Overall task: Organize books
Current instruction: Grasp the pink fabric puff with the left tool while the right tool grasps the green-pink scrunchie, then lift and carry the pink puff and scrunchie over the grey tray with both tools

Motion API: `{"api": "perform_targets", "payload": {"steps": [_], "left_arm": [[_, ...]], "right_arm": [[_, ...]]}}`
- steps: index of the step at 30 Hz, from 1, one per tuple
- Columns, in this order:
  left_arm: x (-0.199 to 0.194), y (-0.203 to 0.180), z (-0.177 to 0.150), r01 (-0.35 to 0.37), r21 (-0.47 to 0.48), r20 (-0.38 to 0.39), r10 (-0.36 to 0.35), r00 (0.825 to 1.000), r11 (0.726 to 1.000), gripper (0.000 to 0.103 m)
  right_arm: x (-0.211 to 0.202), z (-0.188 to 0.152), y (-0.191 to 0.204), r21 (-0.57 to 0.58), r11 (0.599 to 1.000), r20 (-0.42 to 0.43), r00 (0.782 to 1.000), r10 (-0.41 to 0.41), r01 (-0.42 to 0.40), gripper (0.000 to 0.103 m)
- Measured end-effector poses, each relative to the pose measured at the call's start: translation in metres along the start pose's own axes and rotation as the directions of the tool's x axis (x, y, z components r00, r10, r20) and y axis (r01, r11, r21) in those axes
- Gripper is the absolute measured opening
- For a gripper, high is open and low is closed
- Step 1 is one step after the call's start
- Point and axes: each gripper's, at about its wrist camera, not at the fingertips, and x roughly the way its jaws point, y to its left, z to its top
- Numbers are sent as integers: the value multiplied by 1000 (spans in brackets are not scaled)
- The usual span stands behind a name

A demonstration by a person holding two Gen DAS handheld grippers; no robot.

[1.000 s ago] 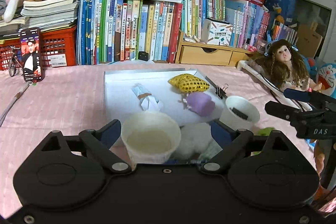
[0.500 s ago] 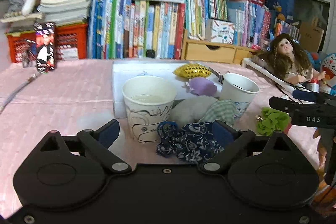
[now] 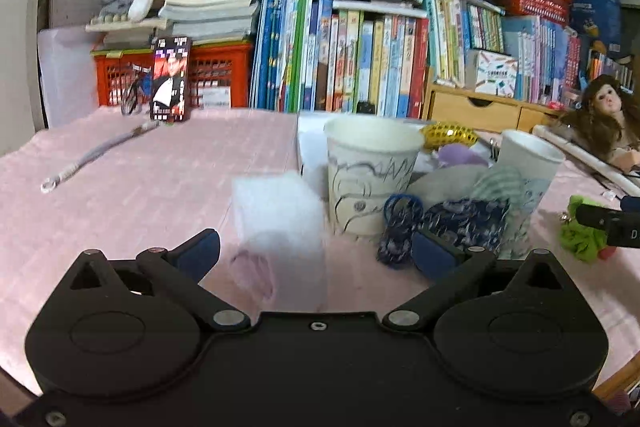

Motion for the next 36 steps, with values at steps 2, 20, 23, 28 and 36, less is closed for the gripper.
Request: {"api": "perform_targets", "payload": {"steps": [2, 20, 23, 28, 36], "left_arm": [[4, 0, -3, -8, 5, -12, 8, 1000, 1000, 102], [18, 3, -12, -86, 12, -20, 87, 996, 996, 47], [16, 5, -12, -85, 9, -20, 85, 996, 996, 44], [10, 3, -10, -70, 16, -20, 70, 997, 997, 42], [-9, -2, 2, -40, 32, 19, 40, 999, 999, 42]], "right_arm": [[2, -1, 1, -2, 1000, -7, 1000, -6, 6, 103], [13, -6, 3, 32, 999, -60, 998, -28, 30, 69], [10, -5, 5, 23, 999, -46, 998, -36, 37, 60], [3, -1, 6, 30, 999, -11, 999, -36, 36, 44], [-7, 6, 9, 32, 999, 29, 999, -28, 27, 31]]}}
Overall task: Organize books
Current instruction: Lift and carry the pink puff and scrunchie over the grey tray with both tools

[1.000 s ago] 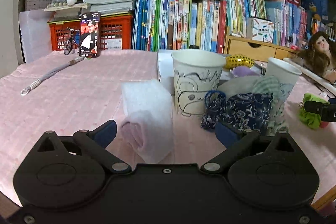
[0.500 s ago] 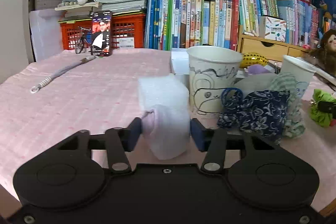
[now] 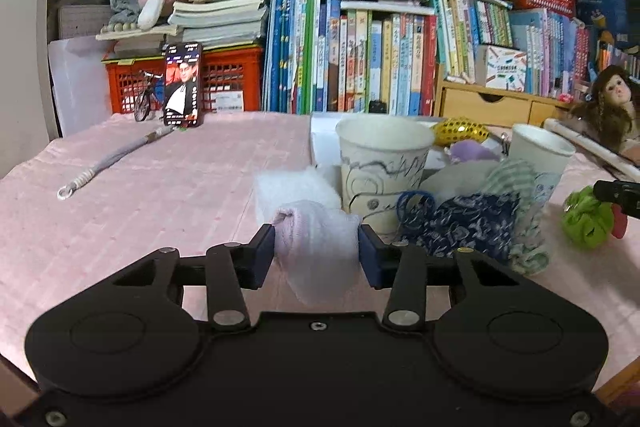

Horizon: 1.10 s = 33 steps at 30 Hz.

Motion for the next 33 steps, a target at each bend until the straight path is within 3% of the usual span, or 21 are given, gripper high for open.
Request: {"api": "perform_targets", "payload": {"steps": [7, 11, 16, 22, 27, 33], "left_arm": [[-12, 0, 13, 25, -7, 25, -25, 999, 1000, 42], [-12, -2, 14, 26, 2, 24, -26, 999, 1000, 42], [-10, -6, 11, 30, 20, 10, -30, 1000, 999, 42], [-6, -10, 10, 25, 37, -5, -25, 1000, 999, 42], [-2, -13, 10, 29, 44, -20, -28, 999, 999, 42], [3, -15, 12, 32, 45, -32, -31, 999, 998, 42]], "right_arm": [[-8, 10, -5, 9, 1000, 18, 1000, 21, -21, 26], [-5, 5, -4, -4, 999, 8, 999, 34, -34, 70], [1, -8, 6, -62, 997, -57, 998, 39, -43, 87], [5, -16, 9, -85, 996, -99, 995, -25, 16, 97], [11, -18, 5, -90, 995, -141, 988, -62, 50, 98], [10, -18, 6, -138, 985, -139, 983, -119, 100, 67]]}}
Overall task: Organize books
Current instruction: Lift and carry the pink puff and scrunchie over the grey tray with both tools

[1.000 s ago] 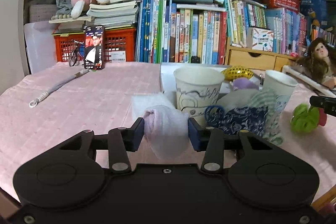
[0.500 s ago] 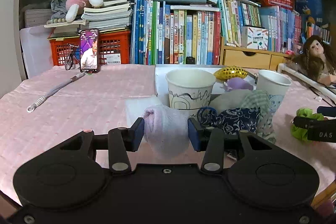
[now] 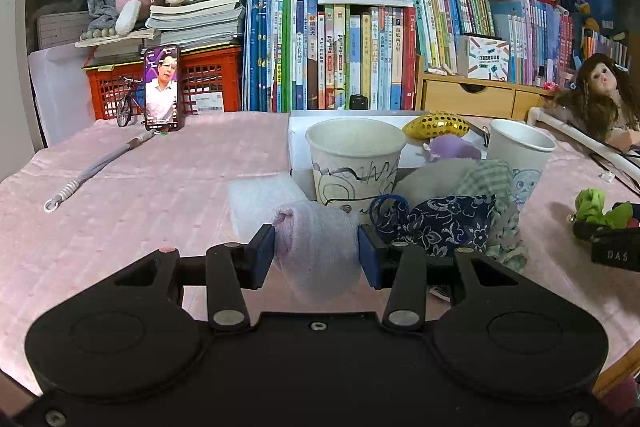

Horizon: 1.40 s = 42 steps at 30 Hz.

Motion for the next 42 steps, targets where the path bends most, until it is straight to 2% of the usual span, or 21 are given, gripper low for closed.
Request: {"api": "perform_targets", "payload": {"steps": [6, 9, 11, 13, 24, 31, 32, 33, 34, 35, 37, 42], "left_arm": [[1, -1, 0, 2, 3, 0, -2, 1000, 1000, 42], [1, -1, 1, 3, 3, 3, -3, 1000, 1000, 42], [0, -1, 4, 5, 3, 7, -5, 1000, 1000, 42], [0, -1, 6, 7, 4, 12, -7, 1000, 1000, 42], [-7, 6, 23, 24, 1, 42, -24, 999, 1000, 42], [-10, 9, 33, 31, -4, 56, -31, 998, 999, 42], [-10, 10, 33, 34, -7, 55, -33, 998, 999, 42], [-10, 9, 33, 35, -8, 54, -35, 998, 999, 42], [-10, 9, 33, 37, -8, 52, -36, 998, 999, 42], [-10, 8, 32, 38, -9, 50, -38, 998, 999, 42], [-10, 7, 30, 43, -6, 44, -43, 998, 999, 42], [-9, 6, 25, 47, -3, 28, -47, 999, 999, 42]], "right_arm": [[-7, 5, -4, 17, 1000, 33, 999, -4, 3, 49], [-11, 11, -5, 29, 1000, 57, 998, -1, -1, 36], [-13, 15, -6, 34, 999, 67, 998, 4, -6, 20], [-15, 20, -7, 44, 999, 78, 997, 3, -6, 11], [-27, 40, -20, 96, 994, 121, 992, 33, -44, 6], [-34, 51, -40, 184, 977, 140, 987, 85, -110, 5], [-35, 51, -43, 195, 973, 143, 985, 94, -121, 6], [-35, 51, -45, 202, 970, 150, 983, 103, -133, 14], [-34, 50, -47, 205, 970, 150, 983, 101, -131, 38], [-33, 48, -47, 199, 970, 148, 983, 110, -139, 70], [-31, 40, -45, 194, 973, 156, 983, 98, -128, 97], [-14, 17, -26, 72, 996, 54, 998, 46, -49, 100]]}}
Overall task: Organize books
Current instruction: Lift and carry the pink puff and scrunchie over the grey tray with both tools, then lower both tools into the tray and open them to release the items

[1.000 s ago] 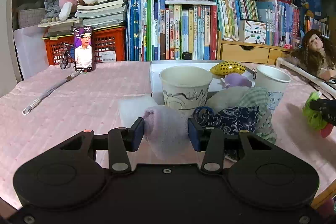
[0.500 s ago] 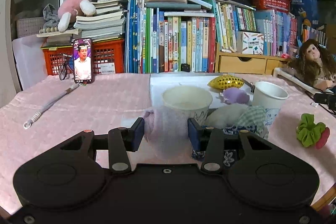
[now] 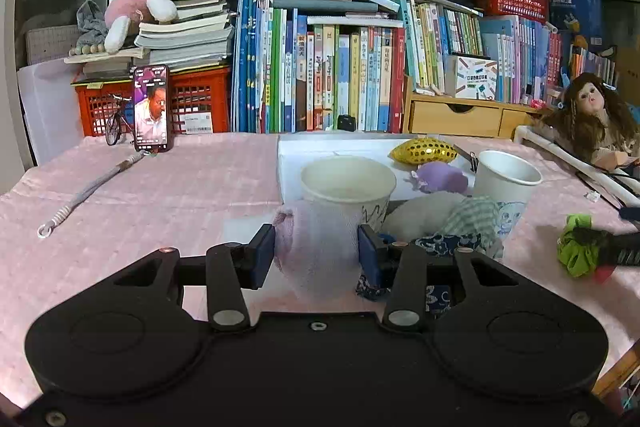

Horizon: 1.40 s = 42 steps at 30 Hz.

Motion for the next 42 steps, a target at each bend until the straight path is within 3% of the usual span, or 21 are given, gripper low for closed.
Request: {"api": "perform_targets", "payload": {"steps": [4, 5, 6, 8, 11, 19, 28, 35, 42], "left_arm": [[1, -1, -5, 7, 5, -15, -7, 1000, 1000, 42], [2, -2, -6, 12, 7, -22, -11, 1000, 1000, 42], [3, -3, -7, 17, 9, -29, -17, 999, 1000, 42], [4, -4, -9, 30, 9, -39, -30, 999, 1000, 42], [2, -6, -8, 40, 11, -33, -40, 999, 999, 42], [-8, 3, 27, 93, -3, 11, -93, 996, 996, 42], [13, 13, 101, 133, -14, 38, -133, 990, 991, 42], [88, 16, 153, 175, -105, -111, -186, 976, 979, 42], [172, 24, 166, 146, -188, -286, -196, 938, 971, 42]], "right_arm": [[17, -15, 3, -9, 1000, -83, 997, 4, -5, 102], [18, -18, 3, -5, 1000, -94, 995, 11, -12, 98], [19, -20, 3, 2, 1000, -103, 994, 19, -19, 93], [18, -20, 3, 14, 1000, -105, 994, 17, -16, 67], [14, -16, -1, 66, 997, -110, 993, 43, -35, 50], [-9, 23, -3, 67, 995, 2, 997, 73, -73, 48], [-5, 90, 11, 44, 981, 62, 981, 185, -188, 49], [37, 135, 41, 79, 952, -15, 954, 299, -296, 49], [97, 160, 75, 133, 927, -158, 916, 369, -351, 50]]}}
